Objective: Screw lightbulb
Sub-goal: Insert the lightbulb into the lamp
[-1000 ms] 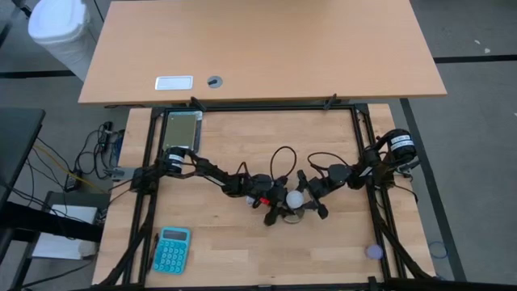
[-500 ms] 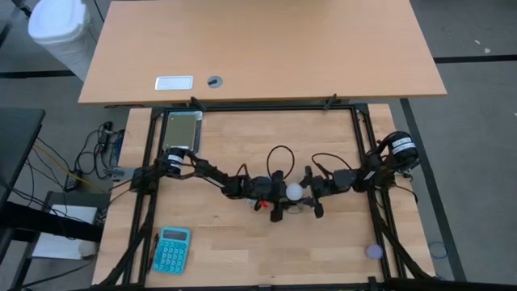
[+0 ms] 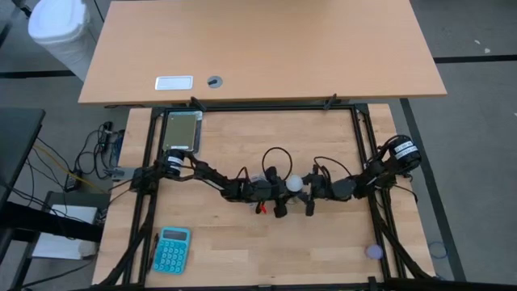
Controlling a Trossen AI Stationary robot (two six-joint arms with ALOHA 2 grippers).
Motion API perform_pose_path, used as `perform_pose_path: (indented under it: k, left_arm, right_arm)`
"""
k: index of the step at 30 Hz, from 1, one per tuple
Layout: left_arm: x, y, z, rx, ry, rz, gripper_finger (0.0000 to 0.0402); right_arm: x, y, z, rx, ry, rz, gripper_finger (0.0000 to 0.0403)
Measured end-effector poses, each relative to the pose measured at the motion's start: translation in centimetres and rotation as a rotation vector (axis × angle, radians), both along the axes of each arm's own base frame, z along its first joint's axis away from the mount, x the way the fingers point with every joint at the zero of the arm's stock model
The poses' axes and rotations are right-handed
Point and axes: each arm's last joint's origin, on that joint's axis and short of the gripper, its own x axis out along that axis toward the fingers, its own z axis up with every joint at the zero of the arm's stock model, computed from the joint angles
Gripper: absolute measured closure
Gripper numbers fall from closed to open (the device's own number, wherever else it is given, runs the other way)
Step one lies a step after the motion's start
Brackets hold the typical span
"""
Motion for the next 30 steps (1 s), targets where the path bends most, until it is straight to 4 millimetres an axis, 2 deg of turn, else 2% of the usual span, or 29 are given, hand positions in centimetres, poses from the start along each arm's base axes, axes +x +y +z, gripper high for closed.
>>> perform_pose_path:
  k: [5, 11, 17, 23, 27, 30]
  left_arm:
    - [-0.1, -0.1, -0.1, 0.001, 0.005, 0.054, 0.0208]
    - [-0.2, -0.6, -0.2, 0.012, 0.011, 0.090, 0.0208]
    - [-0.4, -0.9, -0.2, 0.018, 0.007, 0.148, 0.0208]
    - [-0.4, -0.9, -0.3, 0.014, 0.010, 0.160, 0.0208]
    - [-0.4, -0.9, -0.3, 0.015, 0.009, 0.159, 0.0208]
    - [-0.4, -0.9, -0.3, 0.016, 0.009, 0.158, 0.0208]
  right_arm:
    - [1.5, 1.1, 0.1, 0.017, 0.026, -0.127, 0.0210]
    - [2.0, 2.7, 0.5, 0.019, 0.009, -0.244, 0.0210]
    - [3.5, 3.5, 0.6, 0.074, 0.033, -0.388, 0.0210]
    - [4.5, 4.2, 1.1, 0.055, 0.041, -0.453, 0.0210]
    - [4.4, 4.2, 1.0, 0.052, 0.048, -0.449, 0.0207]
    - [4.1, 4.1, 0.9, 0.079, 0.042, -0.422, 0.0190]
